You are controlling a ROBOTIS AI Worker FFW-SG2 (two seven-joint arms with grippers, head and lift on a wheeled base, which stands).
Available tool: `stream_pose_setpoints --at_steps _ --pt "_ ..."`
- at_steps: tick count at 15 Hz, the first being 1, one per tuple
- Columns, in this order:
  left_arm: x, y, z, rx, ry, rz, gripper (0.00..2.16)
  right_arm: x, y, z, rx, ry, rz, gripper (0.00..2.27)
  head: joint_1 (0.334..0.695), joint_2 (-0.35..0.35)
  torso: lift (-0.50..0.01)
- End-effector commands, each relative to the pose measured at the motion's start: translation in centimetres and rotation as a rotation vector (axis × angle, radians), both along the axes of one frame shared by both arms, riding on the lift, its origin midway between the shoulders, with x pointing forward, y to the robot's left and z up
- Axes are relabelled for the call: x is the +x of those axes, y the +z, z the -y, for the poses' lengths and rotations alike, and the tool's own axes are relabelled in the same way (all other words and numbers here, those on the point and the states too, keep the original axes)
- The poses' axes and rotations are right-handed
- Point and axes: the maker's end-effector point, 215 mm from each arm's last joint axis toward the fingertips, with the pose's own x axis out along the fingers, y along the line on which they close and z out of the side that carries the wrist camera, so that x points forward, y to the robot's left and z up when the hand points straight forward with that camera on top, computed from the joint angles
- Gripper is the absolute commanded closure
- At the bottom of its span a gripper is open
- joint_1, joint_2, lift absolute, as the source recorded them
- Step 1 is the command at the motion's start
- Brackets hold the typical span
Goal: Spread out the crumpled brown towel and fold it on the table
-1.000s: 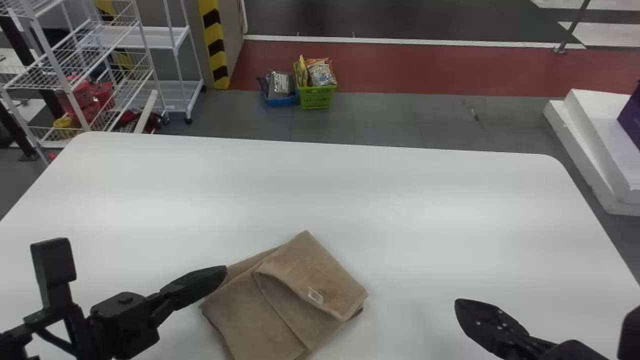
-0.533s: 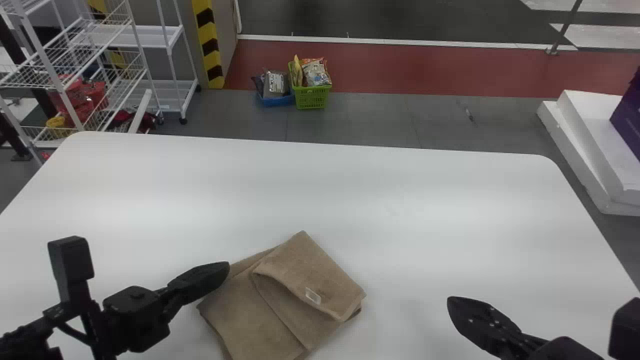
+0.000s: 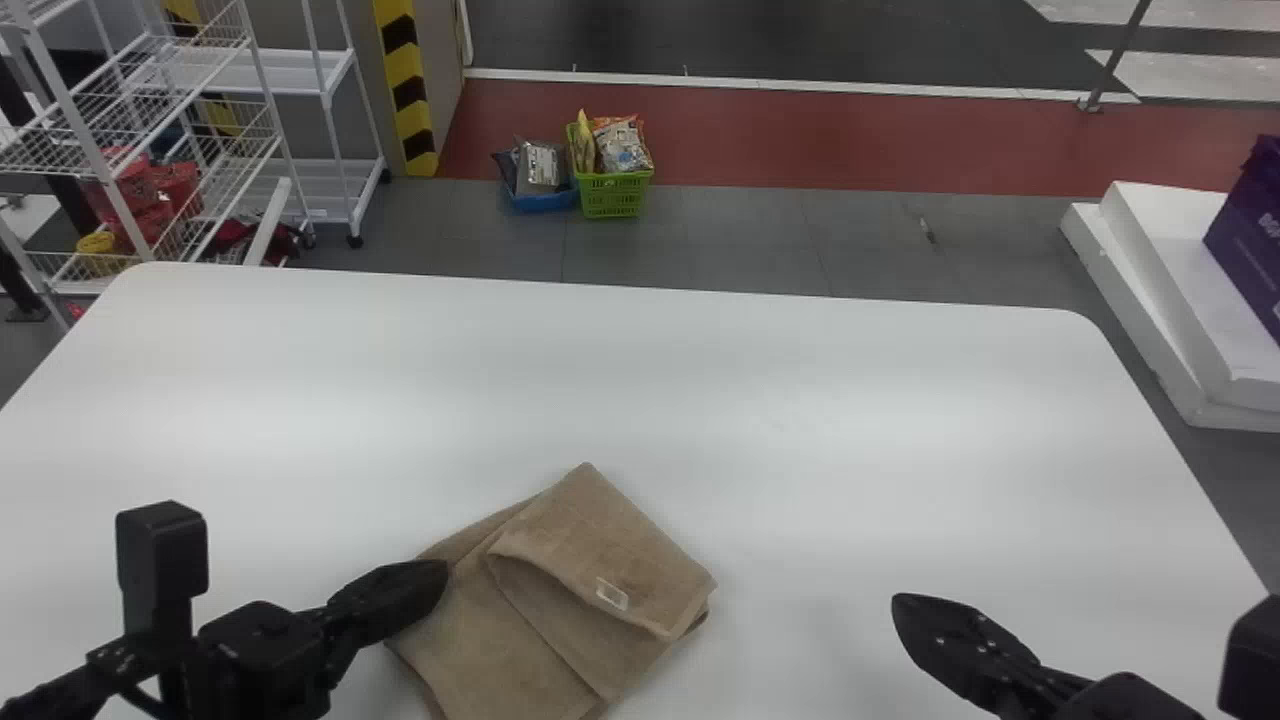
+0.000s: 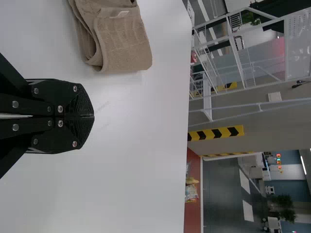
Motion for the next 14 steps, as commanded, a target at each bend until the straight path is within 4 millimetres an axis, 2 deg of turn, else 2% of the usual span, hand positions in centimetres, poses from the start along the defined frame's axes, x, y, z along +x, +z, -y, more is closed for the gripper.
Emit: stream_pose_setpoints --at_steps 1,7,10,14 --pt "-1.2 0.3 -1.1 0.024 0.011 0.004 1.95 0.1 0.2 0.0 0.009 0.001 0.004 1.30 0.695 -0.049 -0.127" --pt "-4.7 1.0 -2.8 0.049 0.038 -0.017 1.95 0.5 0.6 -0.6 0.031 0.013 0.014 1.30 0.695 -0.011 -0.127" --pt "-3.4 2.0 -4.0 0.041 0.083 0.017 1.95 0.2 0.9 -1.3 0.060 0.030 0.005 1.30 0.695 0.008 -0.127" --pt "-1.5 2.8 -4.0 0.041 0.098 0.068 1.95 -1.2 -0.3 -1.7 0.076 0.037 -0.052 1.30 0.695 0.045 -0.127"
